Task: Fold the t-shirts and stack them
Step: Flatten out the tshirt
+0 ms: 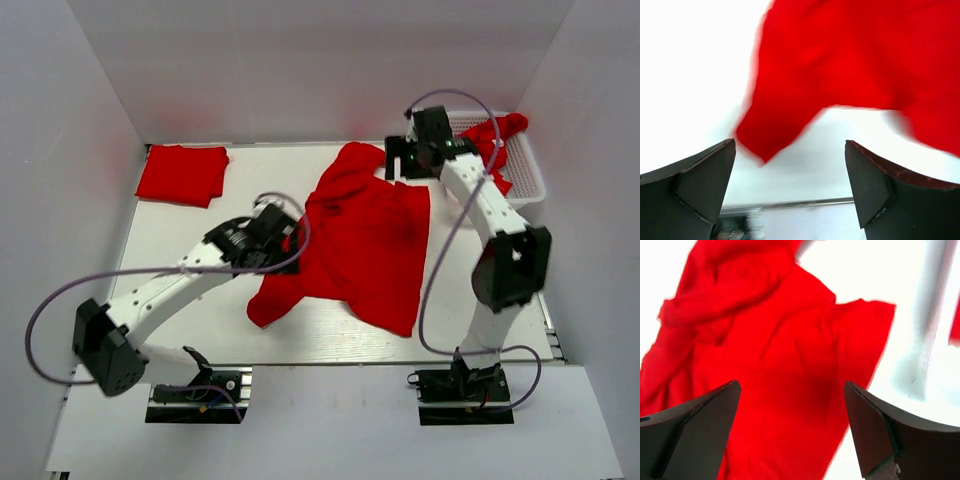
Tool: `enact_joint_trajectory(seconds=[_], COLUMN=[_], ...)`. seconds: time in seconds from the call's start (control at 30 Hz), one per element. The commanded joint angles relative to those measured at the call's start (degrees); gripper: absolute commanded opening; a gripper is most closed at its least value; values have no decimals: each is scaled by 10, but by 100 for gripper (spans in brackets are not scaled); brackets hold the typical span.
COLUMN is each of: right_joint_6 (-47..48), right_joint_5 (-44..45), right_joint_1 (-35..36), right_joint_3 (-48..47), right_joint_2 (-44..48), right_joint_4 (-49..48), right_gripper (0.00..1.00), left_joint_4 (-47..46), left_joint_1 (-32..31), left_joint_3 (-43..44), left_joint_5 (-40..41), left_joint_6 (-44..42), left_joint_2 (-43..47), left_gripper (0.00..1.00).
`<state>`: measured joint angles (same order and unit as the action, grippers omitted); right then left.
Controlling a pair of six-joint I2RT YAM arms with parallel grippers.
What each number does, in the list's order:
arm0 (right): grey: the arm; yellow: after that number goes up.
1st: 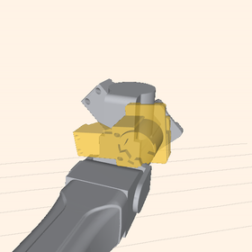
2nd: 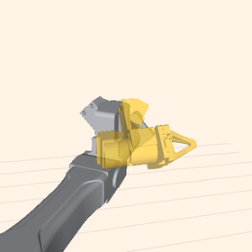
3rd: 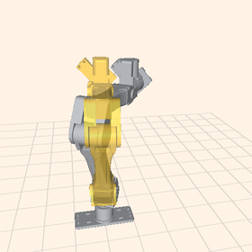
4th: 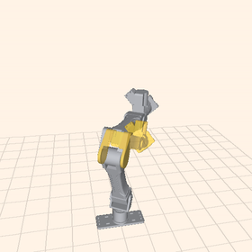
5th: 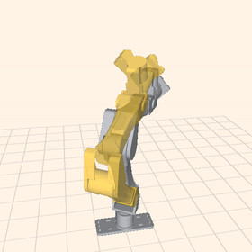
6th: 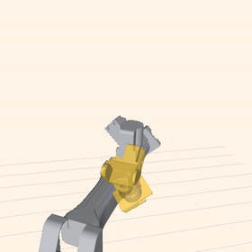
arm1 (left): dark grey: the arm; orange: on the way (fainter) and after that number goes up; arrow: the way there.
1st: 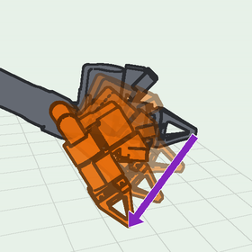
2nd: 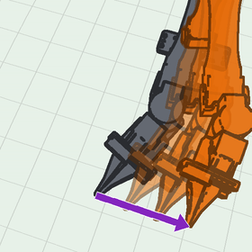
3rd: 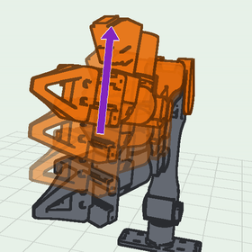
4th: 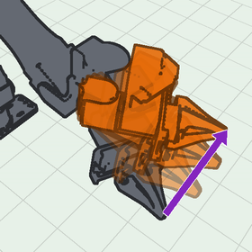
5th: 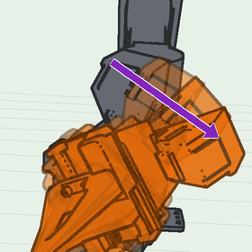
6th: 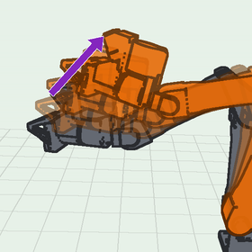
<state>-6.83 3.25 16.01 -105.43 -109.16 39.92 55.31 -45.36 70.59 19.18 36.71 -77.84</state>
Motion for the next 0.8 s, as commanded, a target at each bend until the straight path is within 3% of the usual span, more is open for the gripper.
enact_joint_trajectory(seconds=[0.0,0.03,0.07,0.23,0.33,0.53,0.77], right_joint_6=[-44,-52,-60,-119,-117,-123,-134], right_joint_5=[30,39,40,-16,-23,-17,-56], right_joint_1=[16,18,24,38,46,53,57], right_joint_3=[130,161,252,480,531,580,602], right_joint_2=[92,162,185,378,451,511,518], right_joint_4=[-1,-25,-33,-71,-47,4,5], right_gripper=[90,90,90,90,90,90,90], left_joint_4=[51,51,57,-6,-11,-84,-109], left_joint_1=[44,52,59,78,84,89,89], left_joint_3=[-98,-112,-140,-244,-273,-335,-341], left_joint_5=[19,14,14,-77,-77,-100,-100], left_joint_6=[55,76,86,84,97,97,97], left_joint_2=[52,82,98,161,161,161,139], left_gripper=[100,100,100,100,100,100,100])
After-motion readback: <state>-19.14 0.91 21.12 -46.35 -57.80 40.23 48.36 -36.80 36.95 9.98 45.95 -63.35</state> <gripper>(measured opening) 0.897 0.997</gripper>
